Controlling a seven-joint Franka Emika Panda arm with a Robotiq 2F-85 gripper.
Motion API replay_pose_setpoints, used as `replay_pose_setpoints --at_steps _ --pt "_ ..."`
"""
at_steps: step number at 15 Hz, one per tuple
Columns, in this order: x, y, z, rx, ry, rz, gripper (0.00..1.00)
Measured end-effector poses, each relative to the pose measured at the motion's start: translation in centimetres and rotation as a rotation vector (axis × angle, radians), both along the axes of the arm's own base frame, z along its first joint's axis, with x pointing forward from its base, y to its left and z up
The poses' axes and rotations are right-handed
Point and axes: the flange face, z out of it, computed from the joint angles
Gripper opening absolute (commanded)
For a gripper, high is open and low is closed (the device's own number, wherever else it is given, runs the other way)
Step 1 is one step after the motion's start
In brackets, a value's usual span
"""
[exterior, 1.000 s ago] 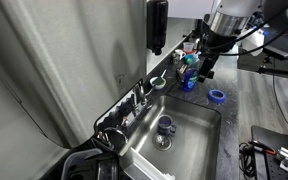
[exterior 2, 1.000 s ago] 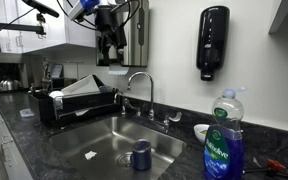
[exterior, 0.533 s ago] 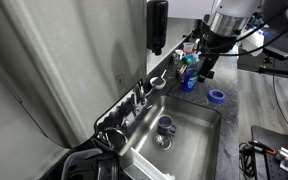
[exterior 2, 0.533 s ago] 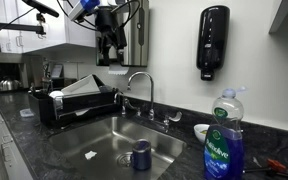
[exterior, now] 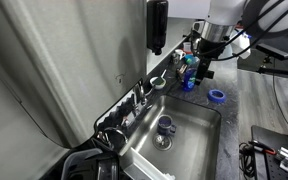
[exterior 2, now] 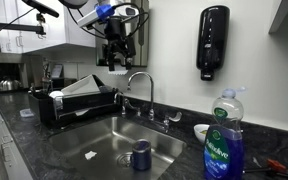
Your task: Move the faucet handle on the right forwards
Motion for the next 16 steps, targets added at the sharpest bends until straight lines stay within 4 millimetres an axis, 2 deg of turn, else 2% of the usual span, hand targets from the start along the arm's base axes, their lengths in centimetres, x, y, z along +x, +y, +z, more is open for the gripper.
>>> replay_pose_setpoints --at_steps 5,8,16 --pt "3.5 -2.0 -2.3 -0.024 0.057 0.229 1.00" --pt "5.1 -2.5 -3.1 -0.035 0.071 0.290 1.00" --pt "5.5 -2.5 -3.1 -0.038 0.071 0.301 1.00"
